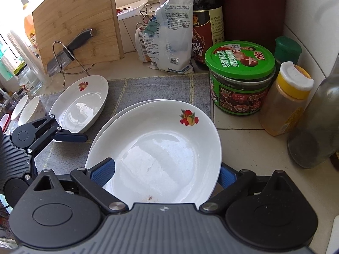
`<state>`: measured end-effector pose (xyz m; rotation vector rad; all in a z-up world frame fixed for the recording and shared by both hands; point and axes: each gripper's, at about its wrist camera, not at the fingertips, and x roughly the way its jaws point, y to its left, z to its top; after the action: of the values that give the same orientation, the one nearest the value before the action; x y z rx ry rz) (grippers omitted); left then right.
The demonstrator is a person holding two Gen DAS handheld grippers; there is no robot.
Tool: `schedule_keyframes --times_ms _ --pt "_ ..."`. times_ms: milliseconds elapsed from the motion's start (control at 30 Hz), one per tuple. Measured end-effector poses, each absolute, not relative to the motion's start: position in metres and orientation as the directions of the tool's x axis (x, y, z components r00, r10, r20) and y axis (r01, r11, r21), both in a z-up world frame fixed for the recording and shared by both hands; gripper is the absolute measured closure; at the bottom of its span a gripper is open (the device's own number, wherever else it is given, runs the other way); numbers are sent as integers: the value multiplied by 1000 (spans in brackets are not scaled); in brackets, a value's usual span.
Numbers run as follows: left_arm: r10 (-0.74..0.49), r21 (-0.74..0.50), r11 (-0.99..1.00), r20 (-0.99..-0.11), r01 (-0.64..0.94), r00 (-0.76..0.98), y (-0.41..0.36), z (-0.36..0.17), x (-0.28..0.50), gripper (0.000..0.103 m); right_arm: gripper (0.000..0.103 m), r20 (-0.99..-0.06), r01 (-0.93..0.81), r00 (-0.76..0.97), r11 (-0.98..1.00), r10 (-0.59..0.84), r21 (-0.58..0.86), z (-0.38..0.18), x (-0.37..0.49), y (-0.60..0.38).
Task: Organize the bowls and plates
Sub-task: 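Open the right gripper to release the flower plate on the stack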
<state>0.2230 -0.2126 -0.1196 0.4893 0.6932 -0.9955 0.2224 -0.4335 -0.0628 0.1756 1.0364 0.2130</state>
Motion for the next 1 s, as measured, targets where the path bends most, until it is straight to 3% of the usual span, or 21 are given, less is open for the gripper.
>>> schedule_keyframes --times_ms 600,1000 --pt "-594 68 471 -713 879 373 -211 -119 220 1 2 -852 -63 482 978 206 200 -63 211 -429" --pt "-596 81 547 -661 833 456 -190 -99 203 1 0 -811 -135 542 976 219 173 -46 204 -410"
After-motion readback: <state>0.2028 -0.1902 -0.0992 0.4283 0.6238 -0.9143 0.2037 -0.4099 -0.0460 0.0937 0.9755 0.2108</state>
